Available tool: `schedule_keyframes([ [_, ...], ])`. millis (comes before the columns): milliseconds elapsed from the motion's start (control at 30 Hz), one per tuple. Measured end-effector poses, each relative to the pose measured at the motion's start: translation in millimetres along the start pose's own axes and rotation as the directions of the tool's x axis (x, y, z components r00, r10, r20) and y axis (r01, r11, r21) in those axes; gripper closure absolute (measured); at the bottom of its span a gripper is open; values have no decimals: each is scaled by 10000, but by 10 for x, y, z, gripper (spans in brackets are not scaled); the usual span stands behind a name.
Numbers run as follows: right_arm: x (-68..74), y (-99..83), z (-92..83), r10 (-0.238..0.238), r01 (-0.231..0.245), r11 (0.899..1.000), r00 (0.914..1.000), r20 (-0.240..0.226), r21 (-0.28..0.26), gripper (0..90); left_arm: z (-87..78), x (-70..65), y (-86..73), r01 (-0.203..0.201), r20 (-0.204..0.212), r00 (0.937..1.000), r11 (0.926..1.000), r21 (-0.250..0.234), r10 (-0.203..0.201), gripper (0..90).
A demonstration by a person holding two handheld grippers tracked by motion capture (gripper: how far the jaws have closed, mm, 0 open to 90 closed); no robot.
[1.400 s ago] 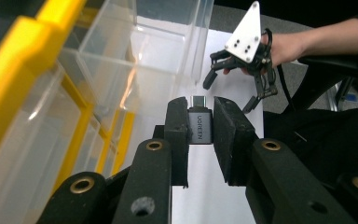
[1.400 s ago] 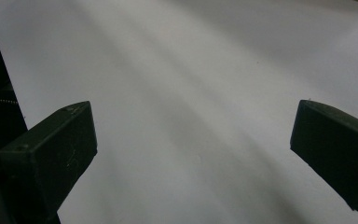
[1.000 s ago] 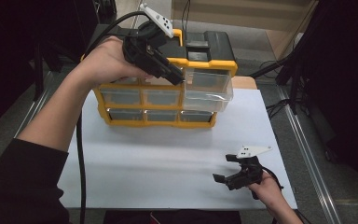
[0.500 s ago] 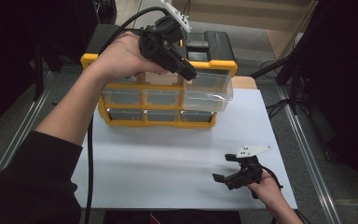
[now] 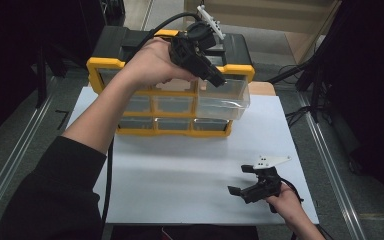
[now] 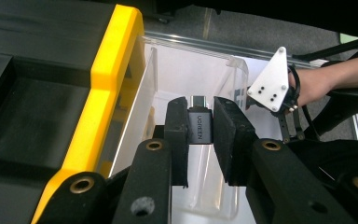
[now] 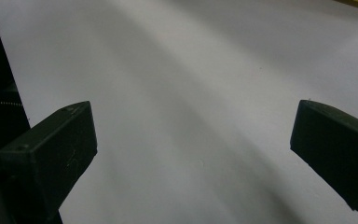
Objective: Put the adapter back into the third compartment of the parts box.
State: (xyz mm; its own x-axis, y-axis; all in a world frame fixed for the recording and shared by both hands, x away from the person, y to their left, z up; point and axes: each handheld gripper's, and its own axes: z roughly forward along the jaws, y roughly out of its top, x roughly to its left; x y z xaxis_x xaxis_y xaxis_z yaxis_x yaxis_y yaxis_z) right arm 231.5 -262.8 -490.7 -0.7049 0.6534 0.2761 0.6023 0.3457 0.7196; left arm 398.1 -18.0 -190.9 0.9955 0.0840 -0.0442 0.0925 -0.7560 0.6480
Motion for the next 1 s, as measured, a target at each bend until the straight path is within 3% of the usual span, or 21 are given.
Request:
schedule_keyframes([
  [400, 3, 4, 1, -44, 44, 10000, 10000, -1, -11, 0, 245, -10, 15, 65, -61, 10000, 9998, 193, -64, 770],
  [700, 4, 9, 6, -42, 42, 10000, 10000, 20, 21, 0, 303, 0, 11, 103, -123, 9999, 9999, 97, -102, 767],
  [900, 2, 3, -8, -36, 36, 10000, 10000, 47, -8, 0, 261, 5, 0, 428, 15, 9991, 9990, 153, -429, 574],
  [1000, 6, -1, -11, -15, 16, 10000, 10000, 57, -24, 0, 168, 9, -25, 585, 138, 9982, 9982, -85, -584, 485],
])
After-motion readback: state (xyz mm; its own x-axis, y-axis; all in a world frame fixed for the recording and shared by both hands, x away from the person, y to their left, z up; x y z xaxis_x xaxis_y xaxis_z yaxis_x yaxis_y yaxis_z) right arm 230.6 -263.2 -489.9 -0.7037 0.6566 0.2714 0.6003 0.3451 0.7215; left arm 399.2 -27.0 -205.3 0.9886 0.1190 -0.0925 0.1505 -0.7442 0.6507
